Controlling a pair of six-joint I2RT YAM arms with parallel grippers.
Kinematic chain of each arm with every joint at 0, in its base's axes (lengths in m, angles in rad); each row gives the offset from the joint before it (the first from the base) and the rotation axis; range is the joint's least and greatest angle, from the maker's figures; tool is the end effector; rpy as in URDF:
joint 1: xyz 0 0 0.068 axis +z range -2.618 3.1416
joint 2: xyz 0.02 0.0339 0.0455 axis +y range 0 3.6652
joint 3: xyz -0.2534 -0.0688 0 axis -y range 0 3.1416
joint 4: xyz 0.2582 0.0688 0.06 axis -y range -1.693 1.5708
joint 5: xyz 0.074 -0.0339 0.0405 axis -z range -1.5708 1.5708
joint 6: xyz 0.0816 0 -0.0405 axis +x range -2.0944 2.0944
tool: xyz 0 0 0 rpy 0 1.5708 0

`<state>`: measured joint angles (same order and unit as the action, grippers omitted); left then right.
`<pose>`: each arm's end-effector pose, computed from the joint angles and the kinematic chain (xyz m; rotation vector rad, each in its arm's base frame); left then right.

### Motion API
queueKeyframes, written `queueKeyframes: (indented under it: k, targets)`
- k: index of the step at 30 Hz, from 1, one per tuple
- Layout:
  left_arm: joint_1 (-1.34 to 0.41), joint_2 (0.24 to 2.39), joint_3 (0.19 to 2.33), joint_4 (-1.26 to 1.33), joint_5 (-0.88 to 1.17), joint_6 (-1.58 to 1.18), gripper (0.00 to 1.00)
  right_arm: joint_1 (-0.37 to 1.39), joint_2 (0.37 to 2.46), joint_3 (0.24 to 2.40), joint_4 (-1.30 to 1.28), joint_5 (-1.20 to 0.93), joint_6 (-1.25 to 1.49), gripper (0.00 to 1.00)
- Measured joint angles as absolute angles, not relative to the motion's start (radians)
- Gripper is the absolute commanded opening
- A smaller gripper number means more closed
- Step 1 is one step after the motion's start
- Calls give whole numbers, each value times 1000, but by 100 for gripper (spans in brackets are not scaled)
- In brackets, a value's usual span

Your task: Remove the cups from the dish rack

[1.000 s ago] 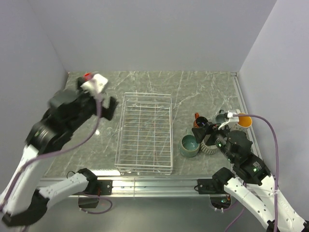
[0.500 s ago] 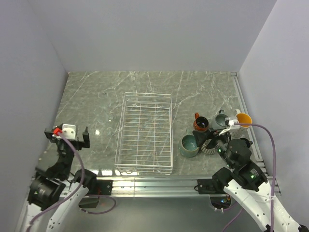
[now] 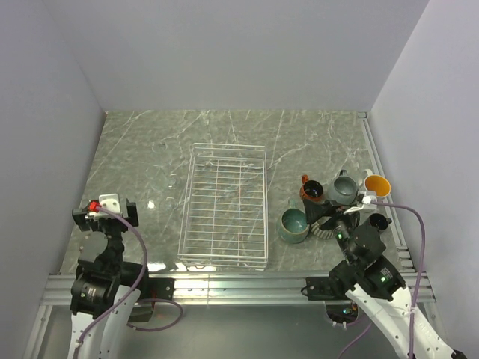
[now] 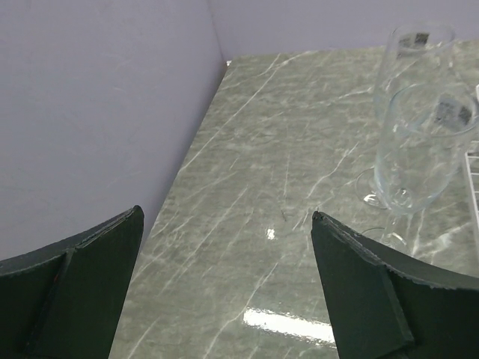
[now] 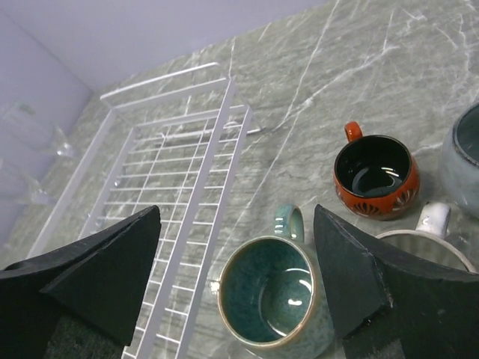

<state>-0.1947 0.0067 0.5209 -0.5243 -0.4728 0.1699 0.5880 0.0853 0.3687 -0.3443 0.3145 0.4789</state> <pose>0.1137 0.0155 0.2930 -0.0824 1.5887 0.3538 0.1388 0.0622 0.2557 0.1549 1.6511 0.5608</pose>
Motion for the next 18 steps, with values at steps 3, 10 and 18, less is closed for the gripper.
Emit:
queueKeyframes:
  k: [3,10,18]
  targets:
    - [-174,6,489,-515,-469,169,99,588,55,354,-341,330,504,89]
    - [-160,6,437,-508,-456,162,99,588,13,319,-329,361,549,93]
    - [-156,6,428,-496,-440,162,99,588,13,319,-352,435,640,94]
